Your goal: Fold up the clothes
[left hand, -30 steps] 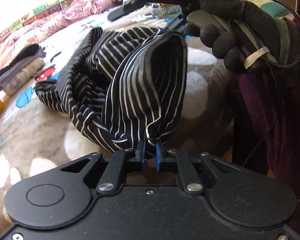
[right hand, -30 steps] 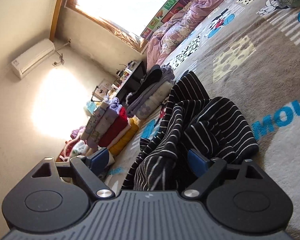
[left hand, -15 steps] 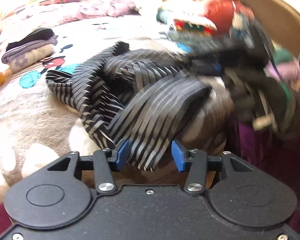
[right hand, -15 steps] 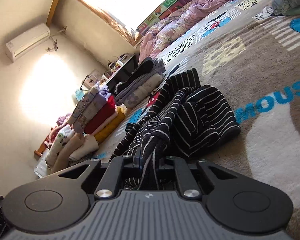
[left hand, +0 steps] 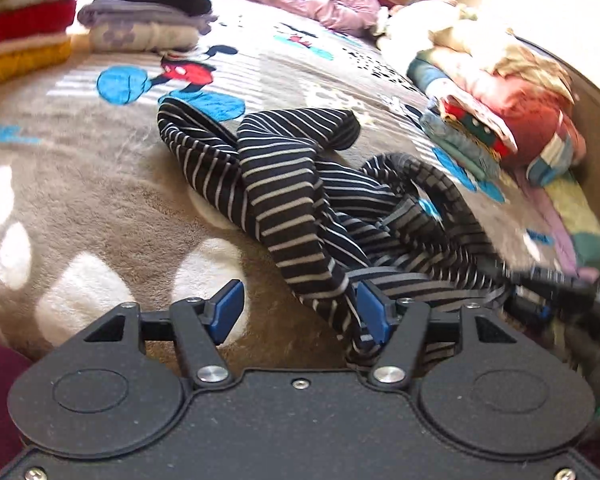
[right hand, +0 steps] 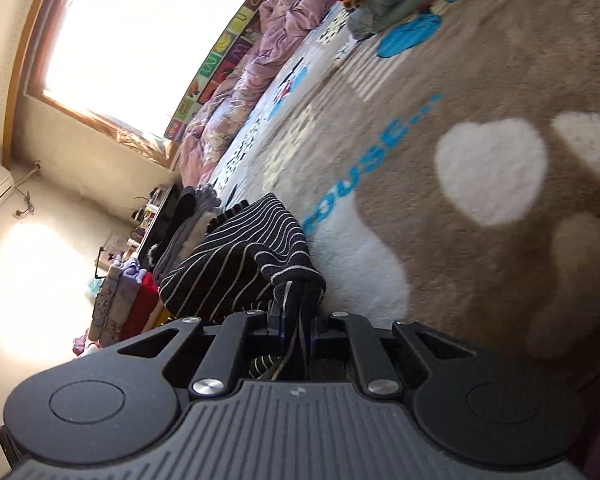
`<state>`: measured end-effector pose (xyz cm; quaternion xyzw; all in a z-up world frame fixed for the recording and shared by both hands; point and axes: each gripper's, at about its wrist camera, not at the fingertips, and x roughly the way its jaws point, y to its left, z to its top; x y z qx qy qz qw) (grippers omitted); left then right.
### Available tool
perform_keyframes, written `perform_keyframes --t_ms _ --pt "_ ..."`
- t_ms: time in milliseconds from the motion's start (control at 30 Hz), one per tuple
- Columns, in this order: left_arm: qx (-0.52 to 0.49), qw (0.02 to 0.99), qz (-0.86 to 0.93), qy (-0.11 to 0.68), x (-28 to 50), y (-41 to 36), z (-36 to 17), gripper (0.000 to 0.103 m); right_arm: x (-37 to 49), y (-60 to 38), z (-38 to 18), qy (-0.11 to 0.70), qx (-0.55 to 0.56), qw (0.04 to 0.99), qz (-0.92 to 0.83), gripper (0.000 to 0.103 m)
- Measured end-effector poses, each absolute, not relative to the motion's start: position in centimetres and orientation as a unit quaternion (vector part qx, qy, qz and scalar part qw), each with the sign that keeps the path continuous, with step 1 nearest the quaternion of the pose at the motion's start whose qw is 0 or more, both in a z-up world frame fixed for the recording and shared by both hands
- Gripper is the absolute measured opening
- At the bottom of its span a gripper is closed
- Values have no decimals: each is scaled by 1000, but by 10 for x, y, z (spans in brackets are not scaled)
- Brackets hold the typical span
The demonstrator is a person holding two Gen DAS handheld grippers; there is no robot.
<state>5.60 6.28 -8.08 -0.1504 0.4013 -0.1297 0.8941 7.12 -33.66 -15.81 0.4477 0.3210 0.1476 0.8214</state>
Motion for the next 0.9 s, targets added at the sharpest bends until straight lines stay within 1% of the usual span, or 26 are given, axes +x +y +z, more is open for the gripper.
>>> perform_keyframes --t_ms 33,100,133,167,233,367,467,533,633,767,900 --pt "-153 894 -126 401 60 63 -81 62 70 -339 -161 326 449 820 140 16" --pt "-156 897 -121 397 66 63 -78 62 66 -345 -165 334 451 818 123 17" --pt "-157 899 -119 392 71 63 -76 62 64 -347 -166 331 452 820 114 26" --pt "-157 901 -117 388 76 62 -75 62 61 -350 -164 323 451 825 104 43" --pt "-158 905 -115 378 87 61 -69 62 55 -354 -157 294 447 840 86 58" --pt "-143 916 -111 359 111 54 -60 62 50 -346 -136 240 395 882 90 59" --pt "-123 920 -107 357 131 45 -59 62 55 -323 -121 222 328 911 116 60" --pt "-116 921 -106 357 143 40 -59 62 60 -306 -112 220 282 924 136 60" --pt "-101 922 -108 359 158 33 -61 62 67 -280 -98 220 221 936 162 66" --pt "-81 921 -116 362 173 26 -68 62 81 -250 -85 226 159 944 179 68" --pt "-60 921 -124 365 189 19 -76 62 103 -227 -81 253 111 942 190 68"
